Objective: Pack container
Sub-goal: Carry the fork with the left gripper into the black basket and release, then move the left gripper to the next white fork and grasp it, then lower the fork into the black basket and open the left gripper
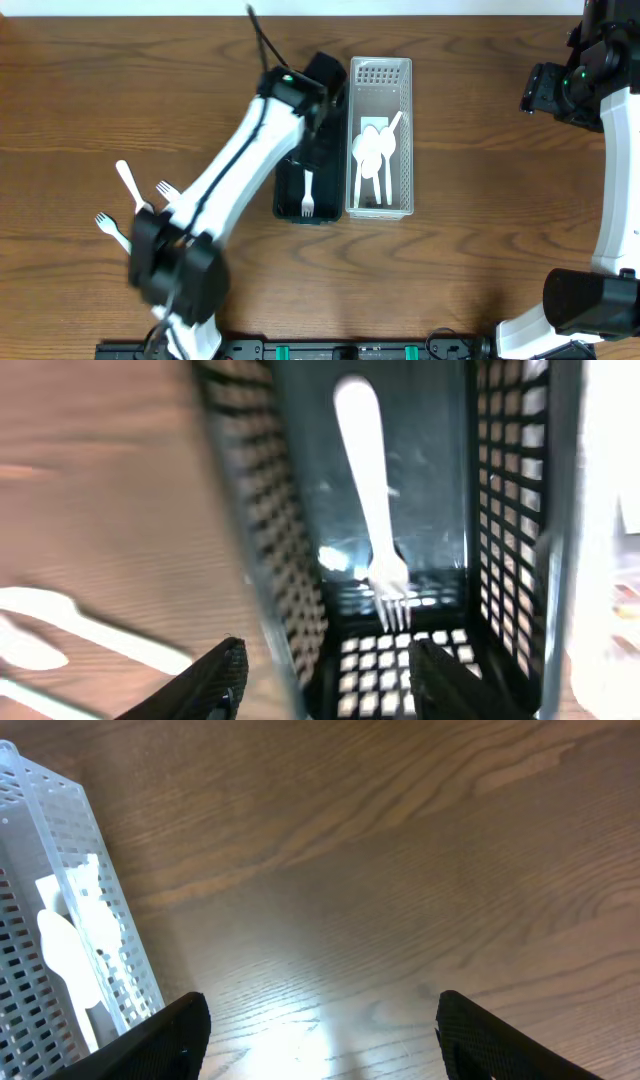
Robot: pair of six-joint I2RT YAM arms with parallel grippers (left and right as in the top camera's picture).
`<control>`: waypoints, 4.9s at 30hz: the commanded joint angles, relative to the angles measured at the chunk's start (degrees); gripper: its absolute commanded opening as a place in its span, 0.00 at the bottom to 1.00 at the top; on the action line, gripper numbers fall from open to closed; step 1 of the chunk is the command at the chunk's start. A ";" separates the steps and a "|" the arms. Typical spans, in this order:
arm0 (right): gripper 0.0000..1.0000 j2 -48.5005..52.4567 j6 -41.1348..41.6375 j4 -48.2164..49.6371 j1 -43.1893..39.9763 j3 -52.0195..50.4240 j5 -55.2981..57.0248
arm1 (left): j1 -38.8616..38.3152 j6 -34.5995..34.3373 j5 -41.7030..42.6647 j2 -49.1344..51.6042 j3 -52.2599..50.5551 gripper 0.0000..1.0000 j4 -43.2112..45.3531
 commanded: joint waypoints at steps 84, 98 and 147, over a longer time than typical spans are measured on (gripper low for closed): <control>0.83 0.02 -3.76 0.55 -1.64 0.11 0.76 | 42.88 -18.62 16.26 11.02 -38.82 0.44 26.73; 0.83 0.02 -3.76 0.35 -1.64 0.11 0.74 | 42.88 -18.60 16.04 10.99 -38.62 0.06 26.86; 0.84 0.02 -3.74 -0.09 -1.64 0.11 -1.22 | 0.48 -3.39 3.87 0.20 -9.53 0.63 14.67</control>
